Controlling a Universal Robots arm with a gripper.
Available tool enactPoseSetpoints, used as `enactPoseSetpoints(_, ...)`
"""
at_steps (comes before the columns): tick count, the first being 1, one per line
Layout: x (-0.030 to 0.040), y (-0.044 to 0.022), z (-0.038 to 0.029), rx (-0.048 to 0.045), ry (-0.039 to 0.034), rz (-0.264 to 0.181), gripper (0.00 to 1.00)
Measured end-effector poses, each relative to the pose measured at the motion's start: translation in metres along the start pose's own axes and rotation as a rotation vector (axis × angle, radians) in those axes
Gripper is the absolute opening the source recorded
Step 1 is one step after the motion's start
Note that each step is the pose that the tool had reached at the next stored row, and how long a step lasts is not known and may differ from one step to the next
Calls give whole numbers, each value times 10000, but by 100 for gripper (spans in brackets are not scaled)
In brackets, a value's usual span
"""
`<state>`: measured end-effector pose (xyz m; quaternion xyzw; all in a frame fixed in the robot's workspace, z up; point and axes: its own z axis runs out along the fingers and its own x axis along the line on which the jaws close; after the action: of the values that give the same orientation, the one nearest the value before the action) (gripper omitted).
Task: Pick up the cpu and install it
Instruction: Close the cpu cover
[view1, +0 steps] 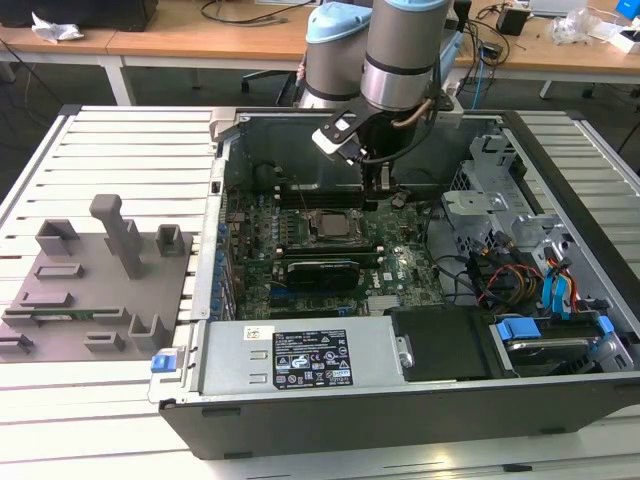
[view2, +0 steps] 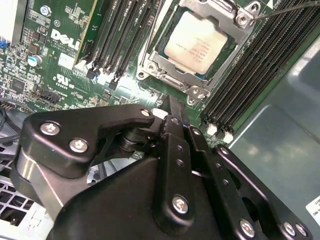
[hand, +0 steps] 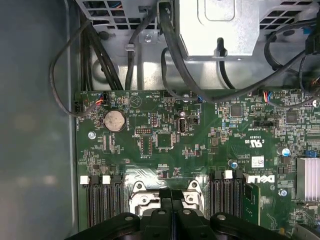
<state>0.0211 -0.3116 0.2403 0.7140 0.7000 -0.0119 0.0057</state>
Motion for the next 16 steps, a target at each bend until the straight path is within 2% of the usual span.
enactPoseSetpoints(3, 0, -16, 4, 0, 2, -2, 11)
enactPoseSetpoints(16, -53, -331, 84, 0, 2, -1, 11)
